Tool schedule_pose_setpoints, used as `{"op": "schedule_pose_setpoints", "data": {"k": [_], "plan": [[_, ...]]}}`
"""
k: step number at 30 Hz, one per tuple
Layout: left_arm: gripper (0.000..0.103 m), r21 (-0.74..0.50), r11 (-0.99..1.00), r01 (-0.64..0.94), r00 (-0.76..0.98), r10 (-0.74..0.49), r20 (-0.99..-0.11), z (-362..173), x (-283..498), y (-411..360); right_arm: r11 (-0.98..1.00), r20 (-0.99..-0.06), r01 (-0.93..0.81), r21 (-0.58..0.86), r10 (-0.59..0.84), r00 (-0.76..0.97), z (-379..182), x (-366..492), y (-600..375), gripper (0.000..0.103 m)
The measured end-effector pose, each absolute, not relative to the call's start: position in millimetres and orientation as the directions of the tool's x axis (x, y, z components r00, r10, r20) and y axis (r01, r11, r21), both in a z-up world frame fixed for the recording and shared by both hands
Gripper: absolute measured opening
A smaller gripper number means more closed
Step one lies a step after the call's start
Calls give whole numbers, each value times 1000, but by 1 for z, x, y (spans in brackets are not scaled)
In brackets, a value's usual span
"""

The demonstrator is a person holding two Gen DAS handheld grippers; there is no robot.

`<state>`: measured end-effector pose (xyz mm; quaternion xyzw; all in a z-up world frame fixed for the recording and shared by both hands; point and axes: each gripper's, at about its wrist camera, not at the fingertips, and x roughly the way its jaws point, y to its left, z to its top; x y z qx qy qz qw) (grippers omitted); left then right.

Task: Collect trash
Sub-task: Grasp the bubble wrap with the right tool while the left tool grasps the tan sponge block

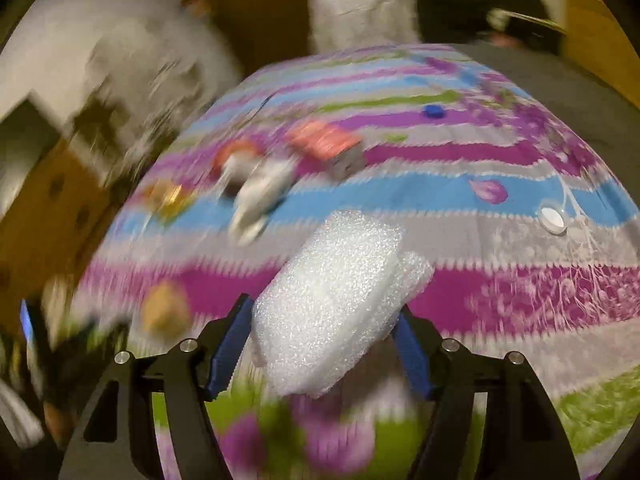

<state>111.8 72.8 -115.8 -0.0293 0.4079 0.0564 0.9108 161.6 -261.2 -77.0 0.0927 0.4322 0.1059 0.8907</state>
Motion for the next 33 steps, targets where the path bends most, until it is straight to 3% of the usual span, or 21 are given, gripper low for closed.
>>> {"op": "schedule_pose_setpoints", "data": {"k": [2,6,13,16,22,26,30,32,33], "plan": [[97,-7,992,-127,661,79,-746,-116,112,73,958,-775,-184,220,286,564,-79,145,-252,71],[97,-7,992,-126,661,79,-746,-116,112,72,976,-823,-200,86,182,537,-107,138,-236,73],[97,-11,992,-125,664,76,-743,-116,111,72,988,-727,-34,150,133,674,-112,105,-240,88],[97,-3,994,-114,675,75,-734,-113,109,70,958,-682,42,285,172,711,-108,91,-243,88],[97,108,994,-4,753,74,-654,-95,87,38,954,-676,108,280,117,727,-114,98,-236,88],[97,127,983,135,796,-31,-605,-81,76,5,972,-666,118,204,49,744,-121,102,-237,54],[97,194,952,237,806,-81,-586,-79,90,-28,968,-646,103,228,71,760,-124,101,-248,53],[89,210,939,273,777,-87,-623,-88,110,-42,960,-635,93,264,100,766,-126,100,-254,53],[80,209,936,284,759,-86,-646,-92,119,-46,954,-629,90,288,117,768,-127,99,-257,53]]}}
